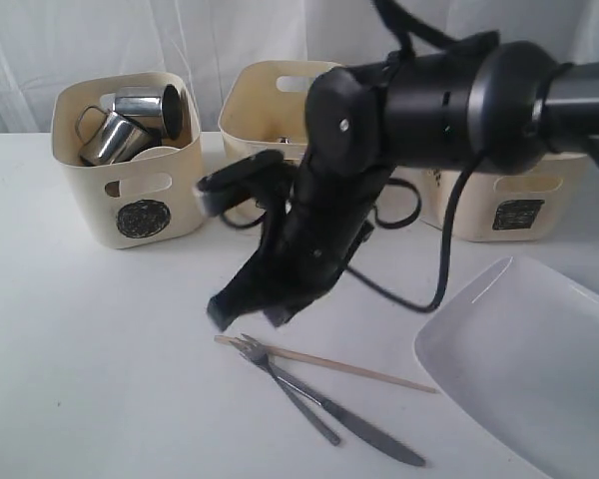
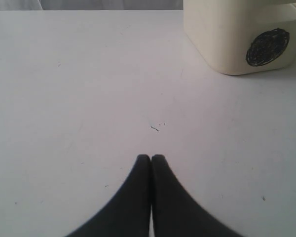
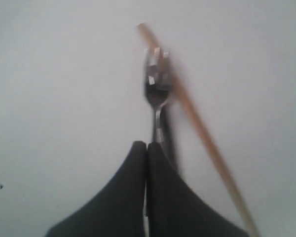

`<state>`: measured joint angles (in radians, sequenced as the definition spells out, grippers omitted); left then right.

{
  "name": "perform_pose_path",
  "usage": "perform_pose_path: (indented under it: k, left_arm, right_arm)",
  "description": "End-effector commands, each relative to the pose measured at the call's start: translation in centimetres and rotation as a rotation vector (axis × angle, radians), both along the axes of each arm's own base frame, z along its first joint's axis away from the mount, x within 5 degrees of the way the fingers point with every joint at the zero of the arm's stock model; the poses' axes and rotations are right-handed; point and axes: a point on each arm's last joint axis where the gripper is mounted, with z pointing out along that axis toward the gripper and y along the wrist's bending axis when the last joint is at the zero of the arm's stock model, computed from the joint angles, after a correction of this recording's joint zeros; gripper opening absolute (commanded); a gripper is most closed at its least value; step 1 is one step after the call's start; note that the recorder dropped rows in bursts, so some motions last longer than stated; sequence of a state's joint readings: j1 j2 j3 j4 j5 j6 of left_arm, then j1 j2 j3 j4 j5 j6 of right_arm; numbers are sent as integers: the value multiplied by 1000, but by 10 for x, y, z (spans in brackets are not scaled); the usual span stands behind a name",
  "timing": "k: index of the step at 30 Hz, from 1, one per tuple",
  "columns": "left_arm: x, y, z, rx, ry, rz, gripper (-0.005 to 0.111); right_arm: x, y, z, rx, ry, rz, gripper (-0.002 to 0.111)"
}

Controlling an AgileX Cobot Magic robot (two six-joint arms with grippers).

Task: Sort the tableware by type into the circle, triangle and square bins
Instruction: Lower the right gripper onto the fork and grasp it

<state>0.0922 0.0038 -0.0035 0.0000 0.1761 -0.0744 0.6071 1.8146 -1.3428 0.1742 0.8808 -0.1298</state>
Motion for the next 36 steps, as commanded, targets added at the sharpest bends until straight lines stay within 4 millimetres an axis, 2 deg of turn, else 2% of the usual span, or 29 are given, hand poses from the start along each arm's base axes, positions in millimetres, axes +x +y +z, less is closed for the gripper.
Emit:
perform_pose_path:
  k: [1,5,8,15,17,23,30,36]
  left_arm:
    - [0,0,-1,-4,-5,-5,0]
    - [0,0,-1,-4,-5,-5,0]
    - [0,0,-1,-4,-5,-5,0]
    - [0,0,-1,-4,-5,-5,0]
    - [0,0,-1,-4,-5,-5,0]
    - [0,0,-1,-4,-5,-5,0]
    - [0,0,-1,-4,-5,-5,0]
    - [0,0,-1,-4,-5,-5,0]
  right_arm:
    - [-28,30,-10,-73,-51,181,0]
    - [-34,43,-18,-104,-89,246,1]
    - [-33,44,-26,-120,-76,250,9]
    - [-24,47,-59,-189,-60,280,36]
    - [-23,47,-65,-213,-59,290,40]
    - [-18,43,-72,-278,-89,317,41]
    - [-9,40,-74,-302,-146,165,41]
    - [-5,41,-74,-281,-177,187,41]
